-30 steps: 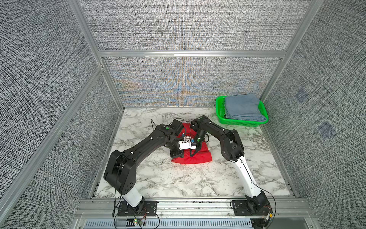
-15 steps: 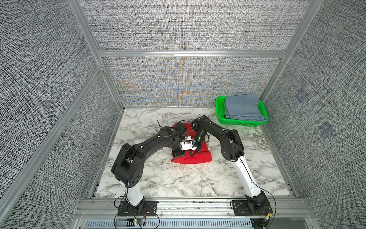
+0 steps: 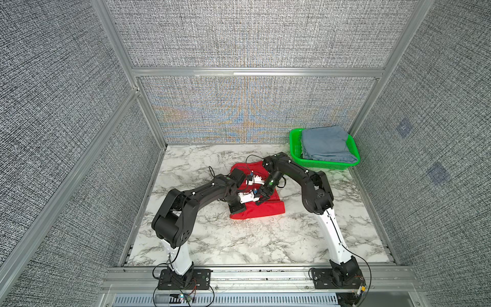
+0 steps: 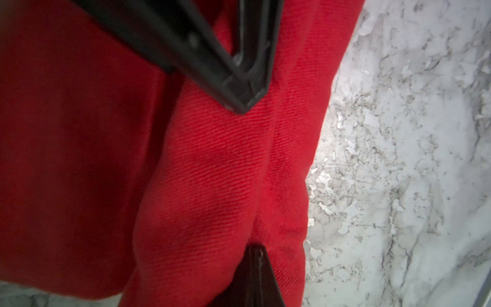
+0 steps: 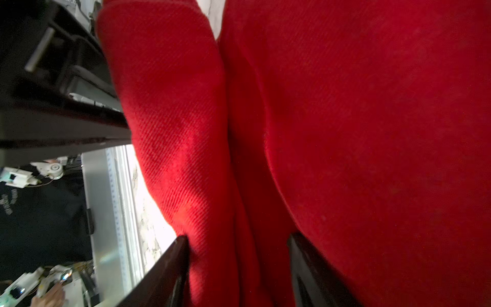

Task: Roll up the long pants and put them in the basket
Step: Roll the long pant at the center of the board.

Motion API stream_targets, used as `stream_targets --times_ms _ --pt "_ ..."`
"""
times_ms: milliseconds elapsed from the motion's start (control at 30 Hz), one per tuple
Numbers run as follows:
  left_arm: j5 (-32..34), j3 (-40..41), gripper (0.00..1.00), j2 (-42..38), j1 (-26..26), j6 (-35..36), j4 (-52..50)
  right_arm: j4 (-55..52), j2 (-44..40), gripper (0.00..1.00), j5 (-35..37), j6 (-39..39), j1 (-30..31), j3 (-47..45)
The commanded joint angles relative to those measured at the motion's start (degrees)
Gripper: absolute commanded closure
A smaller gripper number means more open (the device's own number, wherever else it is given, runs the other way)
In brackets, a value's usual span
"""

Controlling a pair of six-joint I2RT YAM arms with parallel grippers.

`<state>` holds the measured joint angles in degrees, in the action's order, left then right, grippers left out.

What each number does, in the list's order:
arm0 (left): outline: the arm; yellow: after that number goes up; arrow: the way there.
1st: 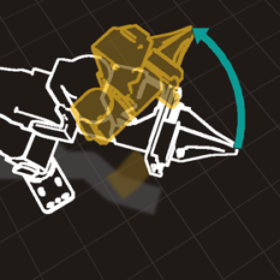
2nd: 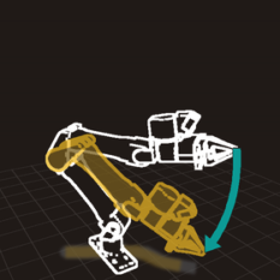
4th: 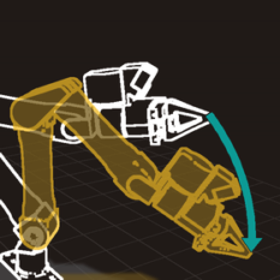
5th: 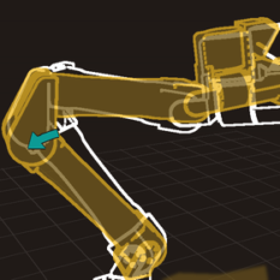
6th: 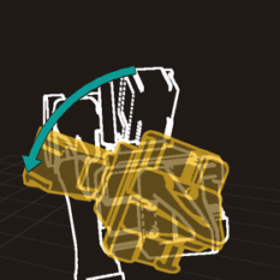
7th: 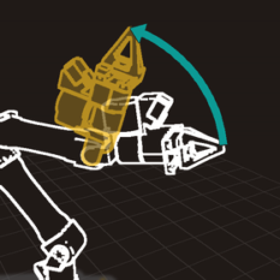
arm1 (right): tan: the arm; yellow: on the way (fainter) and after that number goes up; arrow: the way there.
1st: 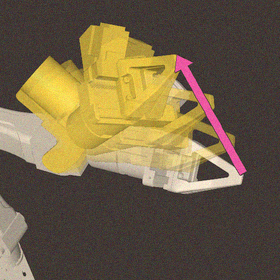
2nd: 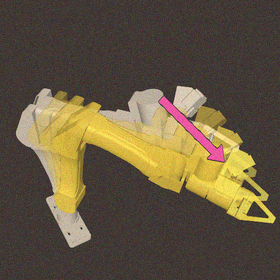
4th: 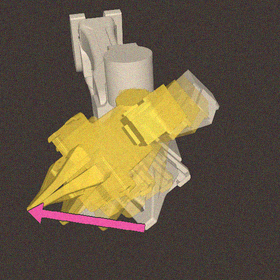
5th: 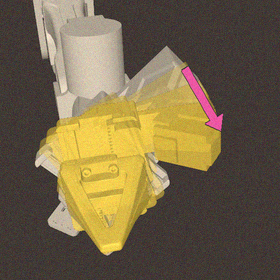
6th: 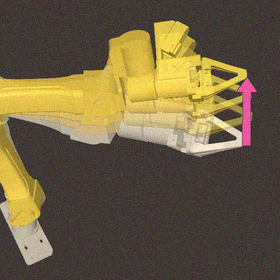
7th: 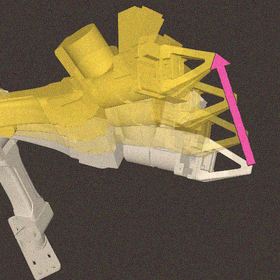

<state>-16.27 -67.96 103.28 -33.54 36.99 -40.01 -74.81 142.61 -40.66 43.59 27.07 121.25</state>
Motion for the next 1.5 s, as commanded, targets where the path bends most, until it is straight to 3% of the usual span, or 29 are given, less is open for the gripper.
stream_targets --times_ms 0,433,800,1100,1267,1467 --pt "-1.1 0.0 0.98 0.2 1.8 -2.1 0.3 9.4 -1.3 0.34 5.7 -2.5 -0.9 -1.0" --pt "-5.8 -4.0 0.98 4.6 5.7 -6.2 -0.2 24.6 -15.6 0.32 9.5 -5.2 -2.3 -15.4" --pt "-11.5 -11.9 0.98 8.8 9.6 -10.8 -5.6 21.7 -25.5 0.32 7.7 2.2 -5.3 -24.2" --pt "-13.8 -15.8 0.98 12.9 11.1 -13.6 -7.7 19.3 -27.5 0.34 6.2 4.9 -5.4 -28.3" --pt "-12.9 -16.0 0.98 12.9 11.9 -14.7 -8.0 18.8 -25.8 0.46 5.7 5.3 -5.3 -27.7" --pt "-12.2 -16.6 0.98 13.4 12.5 -16.4 -9.1 19.2 -23.6 0.46 5.7 5.2 -4.4 -26.0"
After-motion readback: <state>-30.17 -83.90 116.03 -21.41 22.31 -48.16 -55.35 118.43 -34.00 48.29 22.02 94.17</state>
